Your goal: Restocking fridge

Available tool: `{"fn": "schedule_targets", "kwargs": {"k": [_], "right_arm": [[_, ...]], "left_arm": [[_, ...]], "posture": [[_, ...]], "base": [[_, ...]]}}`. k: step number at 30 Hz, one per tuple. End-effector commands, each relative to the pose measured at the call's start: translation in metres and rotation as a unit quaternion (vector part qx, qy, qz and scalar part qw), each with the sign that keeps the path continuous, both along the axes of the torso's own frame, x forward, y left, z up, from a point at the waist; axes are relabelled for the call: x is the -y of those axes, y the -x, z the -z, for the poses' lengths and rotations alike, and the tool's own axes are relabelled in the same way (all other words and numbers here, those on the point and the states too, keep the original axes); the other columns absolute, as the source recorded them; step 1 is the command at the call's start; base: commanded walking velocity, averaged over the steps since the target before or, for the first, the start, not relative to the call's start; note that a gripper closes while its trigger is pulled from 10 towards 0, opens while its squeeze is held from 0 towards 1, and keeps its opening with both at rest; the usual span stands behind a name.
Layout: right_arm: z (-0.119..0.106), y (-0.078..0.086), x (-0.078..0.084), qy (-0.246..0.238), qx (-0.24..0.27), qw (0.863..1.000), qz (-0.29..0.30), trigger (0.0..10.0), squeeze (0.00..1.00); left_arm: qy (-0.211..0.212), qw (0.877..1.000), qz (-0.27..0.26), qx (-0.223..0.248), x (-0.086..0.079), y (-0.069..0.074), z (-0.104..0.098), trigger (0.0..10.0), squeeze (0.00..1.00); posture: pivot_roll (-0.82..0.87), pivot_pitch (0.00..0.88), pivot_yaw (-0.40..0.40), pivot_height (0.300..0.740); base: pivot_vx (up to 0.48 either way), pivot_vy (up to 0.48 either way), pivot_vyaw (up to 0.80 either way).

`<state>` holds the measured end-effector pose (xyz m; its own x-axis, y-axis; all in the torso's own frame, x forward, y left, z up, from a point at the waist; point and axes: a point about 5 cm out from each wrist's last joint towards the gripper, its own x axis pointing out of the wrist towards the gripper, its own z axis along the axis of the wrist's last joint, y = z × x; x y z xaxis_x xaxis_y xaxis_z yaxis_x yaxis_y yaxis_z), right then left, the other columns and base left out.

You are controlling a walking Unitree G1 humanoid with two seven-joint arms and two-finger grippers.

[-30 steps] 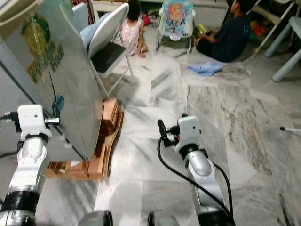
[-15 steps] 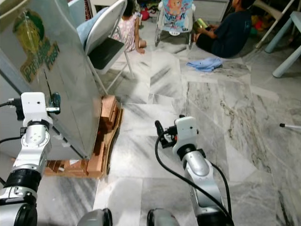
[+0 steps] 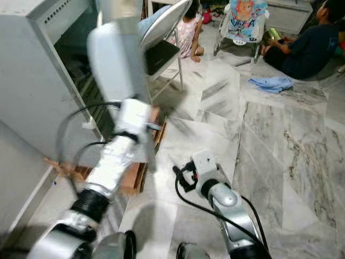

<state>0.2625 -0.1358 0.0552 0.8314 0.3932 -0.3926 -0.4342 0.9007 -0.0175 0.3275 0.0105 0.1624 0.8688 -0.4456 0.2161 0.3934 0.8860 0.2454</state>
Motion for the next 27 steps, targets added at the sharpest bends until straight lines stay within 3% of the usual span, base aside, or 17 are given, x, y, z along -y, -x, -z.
{"fn": "schedule_targets", "kwargs": {"k": [1, 4, 6, 7, 8, 10, 12, 13, 15, 20, 22, 27], "right_arm": [[0.007, 0.004, 0.005, 0.002, -0.023, 1.0, 0.008, 10.0, 0.0], [0.006, 0.004, 0.005, -0.003, -0.022, 1.0, 0.009, 10.0, 0.0], [0.002, 0.003, 0.003, -0.011, -0.008, 1.0, 0.006, 10.0, 0.0], [-0.002, 0.002, 0.002, -0.021, 0.012, 1.0, 0.004, 10.0, 0.0], [-0.002, 0.002, 0.002, -0.021, 0.012, 1.0, 0.004, 10.0, 0.0], [-0.007, 0.001, 0.0, -0.029, 0.035, 0.999, 0.004, 10.0, 0.0], [-0.01, 0.0, -0.001, -0.034, 0.048, 0.998, 0.01, 10.0, 0.0], [-0.015, -0.002, -0.001, -0.038, 0.064, 0.997, 0.022, 10.0, 0.0], [-0.017, -0.003, -0.001, -0.037, 0.072, 0.996, 0.03, 10.0, 0.0], [-0.024, -0.011, -0.001, -0.039, 0.093, 0.994, 0.046, 10.0, 0.0], [-0.026, -0.015, -0.002, -0.033, 0.101, 0.993, 0.04, 10.0, 0.0], [-0.03, -0.021, -0.006, -0.032, 0.113, 0.992, 0.036, 10.0, 0.0]], "left_arm": [[-0.009, 1.0, -0.001, -0.001, -0.004, -0.001, 0.004, 10.0, 0.0], [-0.004, 0.999, -0.041, -0.009, -0.027, -0.009, 0.005, 10.0, 0.0], [0.007, 0.997, -0.08, -0.016, -0.052, -0.016, 0.004, 10.0, 0.0], [0.021, 0.993, -0.118, -0.021, -0.078, -0.018, 0.004, 10.0, 0.0], [0.021, 0.993, -0.118, -0.021, -0.078, -0.018, 0.004, 10.0, 0.0], [0.006, 0.987, -0.159, -0.02, -0.105, -0.014, 0.01, 10.0, 0.0], [0.006, 0.985, -0.17, -0.018, -0.115, -0.009, 0.014, 10.0, 0.0], [-0.01, 0.982, -0.187, -0.002, -0.128, 0.0, 0.018, 10.0, 0.0], [-0.034, 0.98, -0.198, 0.016, -0.136, 0.007, 0.019, 10.0, 0.0], [-0.024, 0.97, -0.242, -0.024, -0.159, 0.029, 0.035, 10.0, 0.0], [-0.037, 0.967, -0.247, -0.037, -0.162, 0.042, 0.043, 10.0, 0.0], [-0.045, 0.965, -0.253, -0.047, -0.161, 0.05, 0.047, 10.0, 0.0]], "posture": [[-0.05, 0.143, -0.015, 0.74], [-0.06, 0.142, -0.011, 0.74], [-0.05, 0.141, -0.006, 0.74], [-0.05, 0.139, -0.002, 0.74], [-0.05, 0.139, -0.002, 0.74], [-0.05, 0.133, 0.006, 0.74], [-0.05, 0.131, 0.007, 0.74], [-0.04, 0.13, 0.011, 0.74], [-0.04, 0.13, 0.011, 0.74], [-0.02, 0.131, -0.001, 0.74], [-0.02, 0.13, -0.004, 0.74], [-0.01, 0.139, -0.007, 0.74]], "base": [[0.0, 0.0, 0.0], [0.0, 0.0, 0.0], [0.0, 0.0, 0.0], [0.0, 0.0, 0.0], [0.0, 0.0, 0.0], [0.0, 0.0, 0.0], [0.0, 0.0, 0.0], [0.0, 0.0, 0.0], [0.0, 0.0, 0.0], [0.097, -0.377, -0.32], [0.253, -0.386, -0.8], [0.281, -0.377, -0.76]]}}
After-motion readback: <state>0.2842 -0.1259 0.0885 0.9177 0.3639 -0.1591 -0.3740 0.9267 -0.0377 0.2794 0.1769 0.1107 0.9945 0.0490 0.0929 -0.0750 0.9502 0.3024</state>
